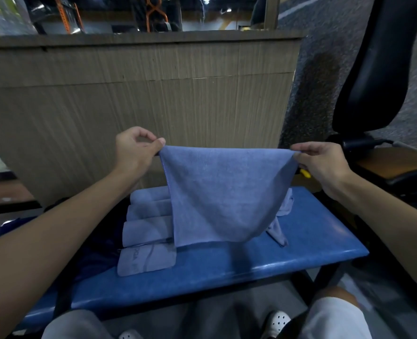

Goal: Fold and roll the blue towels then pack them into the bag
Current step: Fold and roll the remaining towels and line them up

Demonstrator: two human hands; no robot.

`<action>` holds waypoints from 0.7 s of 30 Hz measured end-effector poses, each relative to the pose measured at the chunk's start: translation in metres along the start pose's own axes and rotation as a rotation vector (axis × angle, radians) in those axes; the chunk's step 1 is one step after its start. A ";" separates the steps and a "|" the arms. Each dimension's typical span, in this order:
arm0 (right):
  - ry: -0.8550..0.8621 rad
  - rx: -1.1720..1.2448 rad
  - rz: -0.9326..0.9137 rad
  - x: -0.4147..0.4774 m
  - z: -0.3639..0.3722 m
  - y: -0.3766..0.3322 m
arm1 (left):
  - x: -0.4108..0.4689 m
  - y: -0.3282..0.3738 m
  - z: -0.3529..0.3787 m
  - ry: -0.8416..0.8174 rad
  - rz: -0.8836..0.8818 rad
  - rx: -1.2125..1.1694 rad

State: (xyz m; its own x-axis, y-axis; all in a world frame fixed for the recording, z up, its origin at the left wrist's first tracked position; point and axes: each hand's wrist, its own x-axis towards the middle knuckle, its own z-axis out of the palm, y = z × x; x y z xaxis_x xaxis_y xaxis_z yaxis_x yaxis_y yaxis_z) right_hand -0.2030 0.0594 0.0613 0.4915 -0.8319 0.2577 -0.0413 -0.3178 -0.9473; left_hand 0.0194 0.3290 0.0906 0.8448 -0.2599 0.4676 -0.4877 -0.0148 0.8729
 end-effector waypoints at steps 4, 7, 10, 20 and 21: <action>-0.017 -0.124 -0.071 -0.005 -0.005 0.002 | 0.003 -0.003 0.002 -0.083 -0.081 -0.055; -0.033 -0.178 -0.113 -0.008 -0.008 0.004 | 0.002 -0.006 0.004 -0.193 -0.125 -0.089; -0.029 -0.292 -0.170 -0.005 -0.012 0.011 | 0.001 -0.009 0.006 -0.177 -0.081 -0.047; -0.008 -0.312 -0.231 -0.010 -0.016 0.012 | -0.004 -0.017 0.005 -0.189 0.170 0.251; -0.001 -0.305 -0.240 -0.010 -0.015 0.010 | -0.003 -0.018 0.006 -0.186 0.179 0.247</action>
State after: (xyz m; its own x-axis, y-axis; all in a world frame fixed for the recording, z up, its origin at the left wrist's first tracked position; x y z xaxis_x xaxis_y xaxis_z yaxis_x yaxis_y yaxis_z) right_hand -0.2221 0.0578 0.0518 0.5191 -0.7174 0.4647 -0.1821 -0.6240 -0.7599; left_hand 0.0243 0.3247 0.0729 0.6979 -0.4502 0.5570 -0.6818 -0.1799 0.7090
